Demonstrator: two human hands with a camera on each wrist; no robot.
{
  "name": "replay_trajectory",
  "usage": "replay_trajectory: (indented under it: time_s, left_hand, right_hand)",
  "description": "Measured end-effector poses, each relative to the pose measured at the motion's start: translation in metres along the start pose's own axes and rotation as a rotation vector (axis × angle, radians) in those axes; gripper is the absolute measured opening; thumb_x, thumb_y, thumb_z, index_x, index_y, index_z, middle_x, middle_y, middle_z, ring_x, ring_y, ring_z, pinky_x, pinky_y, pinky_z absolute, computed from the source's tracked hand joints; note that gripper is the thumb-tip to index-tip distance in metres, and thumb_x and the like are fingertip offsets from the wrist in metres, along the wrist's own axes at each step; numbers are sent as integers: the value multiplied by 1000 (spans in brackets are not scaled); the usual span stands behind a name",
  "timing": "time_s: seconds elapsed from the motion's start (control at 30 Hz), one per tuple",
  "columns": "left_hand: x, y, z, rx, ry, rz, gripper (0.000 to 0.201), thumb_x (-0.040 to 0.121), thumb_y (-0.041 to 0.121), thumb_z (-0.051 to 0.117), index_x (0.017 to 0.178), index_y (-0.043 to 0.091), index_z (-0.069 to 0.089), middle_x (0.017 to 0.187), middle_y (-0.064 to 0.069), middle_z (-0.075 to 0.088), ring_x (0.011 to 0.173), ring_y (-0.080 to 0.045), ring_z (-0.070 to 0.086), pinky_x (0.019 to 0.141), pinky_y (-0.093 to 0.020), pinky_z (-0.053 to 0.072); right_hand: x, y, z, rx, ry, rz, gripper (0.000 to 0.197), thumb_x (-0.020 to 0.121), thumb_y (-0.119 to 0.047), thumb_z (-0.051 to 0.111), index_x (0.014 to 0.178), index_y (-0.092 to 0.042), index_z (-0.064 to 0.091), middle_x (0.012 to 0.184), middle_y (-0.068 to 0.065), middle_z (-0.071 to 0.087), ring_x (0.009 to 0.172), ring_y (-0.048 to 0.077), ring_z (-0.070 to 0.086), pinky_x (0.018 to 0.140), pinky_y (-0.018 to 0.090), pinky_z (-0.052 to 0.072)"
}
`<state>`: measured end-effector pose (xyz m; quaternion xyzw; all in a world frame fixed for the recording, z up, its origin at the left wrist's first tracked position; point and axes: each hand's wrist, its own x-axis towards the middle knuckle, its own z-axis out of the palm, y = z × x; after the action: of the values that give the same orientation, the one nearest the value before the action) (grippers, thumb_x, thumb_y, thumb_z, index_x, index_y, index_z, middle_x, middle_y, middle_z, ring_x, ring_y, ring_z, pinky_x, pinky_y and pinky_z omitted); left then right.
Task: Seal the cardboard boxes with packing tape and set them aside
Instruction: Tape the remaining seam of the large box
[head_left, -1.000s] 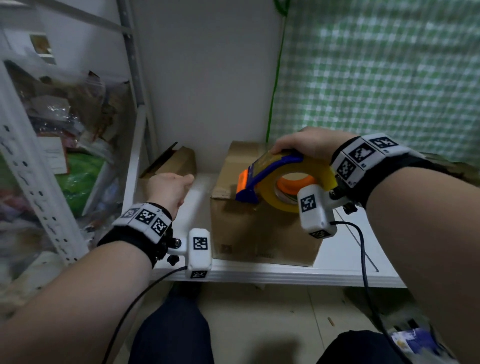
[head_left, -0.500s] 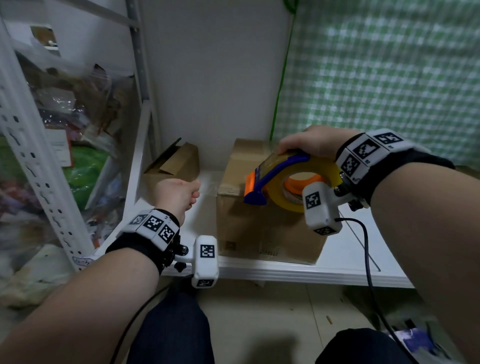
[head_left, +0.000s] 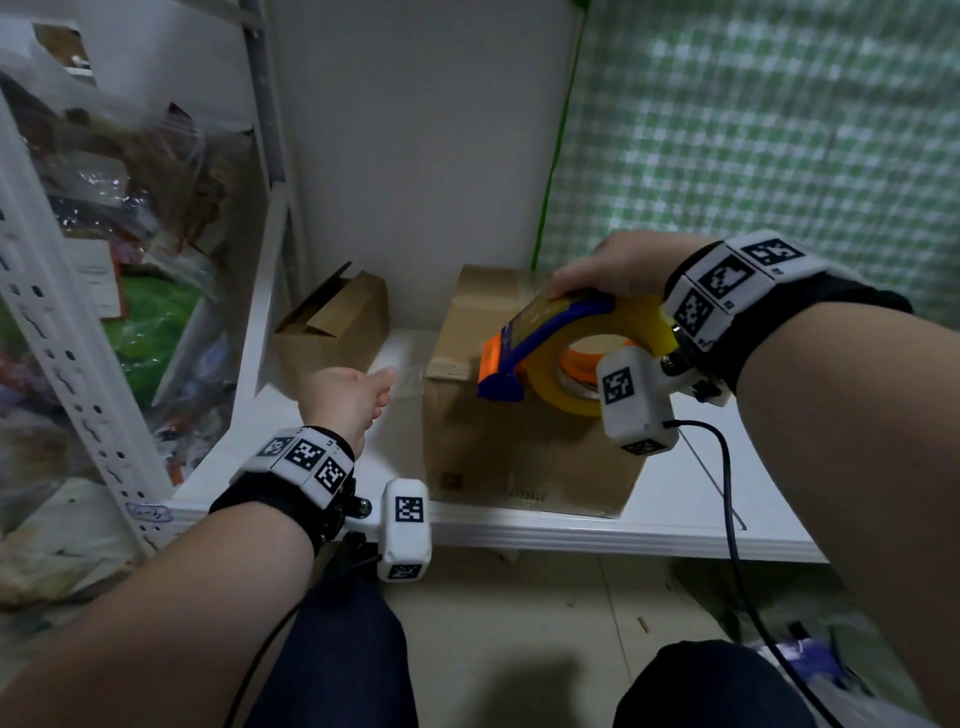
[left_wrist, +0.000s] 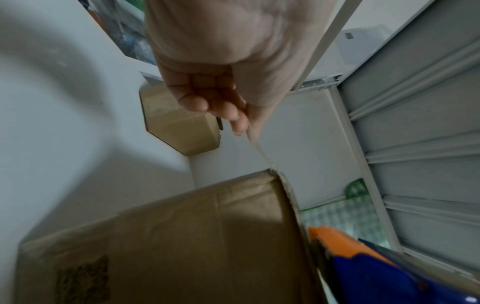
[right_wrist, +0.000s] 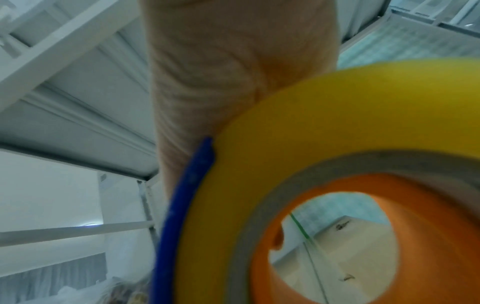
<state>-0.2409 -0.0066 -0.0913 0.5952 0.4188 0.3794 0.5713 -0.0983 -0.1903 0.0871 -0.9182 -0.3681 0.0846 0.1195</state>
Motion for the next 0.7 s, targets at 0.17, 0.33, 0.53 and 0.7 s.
replay_trajectory:
  time_s: [0.17, 0.33, 0.53, 0.7]
  left_hand:
    - [-5, -18, 9, 2, -31, -69, 30, 84, 24, 69, 62, 9, 56, 55, -3, 53, 46, -14, 41, 47, -23, 35]
    - [-6, -25, 13, -96, -73, -149, 27, 85, 25, 68, 67, 8, 58, 58, -3, 54, 48, -14, 41, 50, -24, 36]
    - [-10, -34, 18, -193, -107, -186, 31, 89, 25, 64, 63, 9, 60, 54, -1, 51, 44, -13, 38, 44, -21, 32]
    - [-13, -36, 22, -209, -130, -199, 29, 88, 25, 64, 63, 10, 62, 49, 1, 52, 41, -12, 39, 45, -21, 32]
  right_hand:
    - [13, -26, 24, -313, 144, -40, 26, 97, -22, 45, 104, -4, 63, 83, 5, 53, 78, 21, 50, 69, 32, 41]
    - [7, -26, 34, -460, 233, -26, 27, 94, -31, 42, 78, -15, 58, 69, 2, 52, 57, 17, 47, 51, 27, 36]
    - [1, -39, 44, -543, 254, 67, 54, 87, -64, 42, 65, -17, 56, 66, 2, 55, 58, 18, 52, 53, 26, 38]
    - [9, -47, 52, -581, 269, 136, 43, 93, -47, 43, 66, -14, 47, 66, 3, 46, 55, 18, 42, 48, 25, 31]
